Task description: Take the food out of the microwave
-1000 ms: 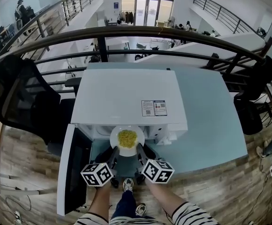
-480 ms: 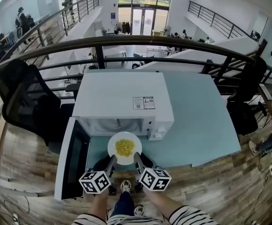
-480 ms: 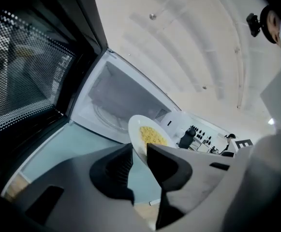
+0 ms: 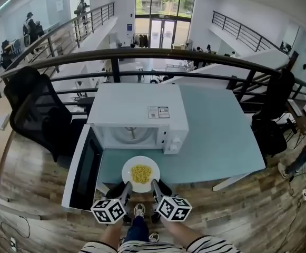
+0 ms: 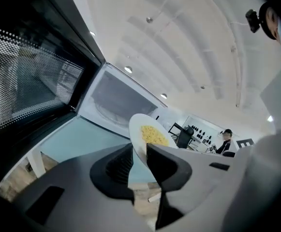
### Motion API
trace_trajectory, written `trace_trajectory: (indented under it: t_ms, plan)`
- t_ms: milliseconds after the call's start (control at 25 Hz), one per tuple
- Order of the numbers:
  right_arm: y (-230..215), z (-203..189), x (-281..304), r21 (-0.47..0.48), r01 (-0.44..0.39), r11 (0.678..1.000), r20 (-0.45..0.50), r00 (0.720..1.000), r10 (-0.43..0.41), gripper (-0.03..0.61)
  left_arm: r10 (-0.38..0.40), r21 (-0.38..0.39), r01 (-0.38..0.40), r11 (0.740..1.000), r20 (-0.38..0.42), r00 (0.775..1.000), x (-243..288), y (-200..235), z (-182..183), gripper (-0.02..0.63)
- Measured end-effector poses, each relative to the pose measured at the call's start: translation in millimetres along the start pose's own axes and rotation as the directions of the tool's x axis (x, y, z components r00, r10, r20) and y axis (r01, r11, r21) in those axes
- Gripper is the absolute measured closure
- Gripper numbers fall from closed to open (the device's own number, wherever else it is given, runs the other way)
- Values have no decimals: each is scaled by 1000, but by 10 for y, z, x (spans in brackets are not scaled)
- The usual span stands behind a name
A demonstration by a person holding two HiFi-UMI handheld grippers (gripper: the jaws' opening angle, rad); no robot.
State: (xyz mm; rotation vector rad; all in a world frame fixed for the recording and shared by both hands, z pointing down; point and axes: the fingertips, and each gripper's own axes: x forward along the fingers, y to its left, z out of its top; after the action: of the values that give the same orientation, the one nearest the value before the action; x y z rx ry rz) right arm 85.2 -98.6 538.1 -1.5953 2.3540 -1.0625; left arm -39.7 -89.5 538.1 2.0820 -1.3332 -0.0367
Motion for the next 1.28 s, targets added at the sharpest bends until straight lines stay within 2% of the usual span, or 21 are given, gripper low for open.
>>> trace_trajectory:
  t_ms: [680,1280]
  plan:
    - [-67,-271,-777,27,21,999,0,1000,-21,496,-19,43,21,999,-35,999,-500,-445,-455,518]
    - [-82,-458,-897,59,21,998,-31,999,-19,497,-8,50,11,999,-50,999,-661,-449,-593,526]
